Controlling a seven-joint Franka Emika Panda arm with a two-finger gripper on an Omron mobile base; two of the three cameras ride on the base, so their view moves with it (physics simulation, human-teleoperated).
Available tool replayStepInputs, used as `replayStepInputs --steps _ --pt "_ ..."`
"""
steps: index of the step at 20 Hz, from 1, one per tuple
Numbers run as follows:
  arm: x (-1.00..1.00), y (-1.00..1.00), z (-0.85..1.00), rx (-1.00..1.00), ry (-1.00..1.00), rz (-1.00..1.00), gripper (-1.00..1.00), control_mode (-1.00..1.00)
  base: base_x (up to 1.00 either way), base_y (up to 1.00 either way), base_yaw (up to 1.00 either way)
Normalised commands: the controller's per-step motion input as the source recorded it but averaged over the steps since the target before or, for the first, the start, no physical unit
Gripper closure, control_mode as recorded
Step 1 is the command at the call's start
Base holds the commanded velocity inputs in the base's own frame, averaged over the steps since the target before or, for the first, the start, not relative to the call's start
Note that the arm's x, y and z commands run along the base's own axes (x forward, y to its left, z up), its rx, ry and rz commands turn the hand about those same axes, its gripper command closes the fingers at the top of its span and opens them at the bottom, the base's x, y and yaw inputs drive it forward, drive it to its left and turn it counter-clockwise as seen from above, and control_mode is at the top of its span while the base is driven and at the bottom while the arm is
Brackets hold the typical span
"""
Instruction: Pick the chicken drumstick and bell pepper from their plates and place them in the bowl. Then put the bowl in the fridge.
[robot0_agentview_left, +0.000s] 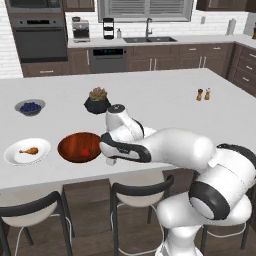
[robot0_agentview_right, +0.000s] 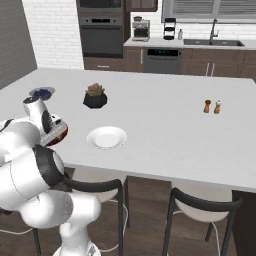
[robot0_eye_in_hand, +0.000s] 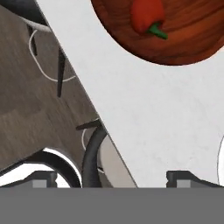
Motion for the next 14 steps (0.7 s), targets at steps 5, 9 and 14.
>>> replayStepInputs --steps 5,9,14 --pt "-0.73 -0.91 0.02 0.12 -0.05 -0.2 -1.0 -1.0 0.0 0.0 0.0" --pt "-0.76 -0.8 0.05 0.13 0.0 -0.15 -1.0 -1.0 0.0 0.0 0.0" --pt "-0.32 -0.39 0.0 0.05 0.0 -0.06 -1.0 -1.0 0.0 0.0 0.0"
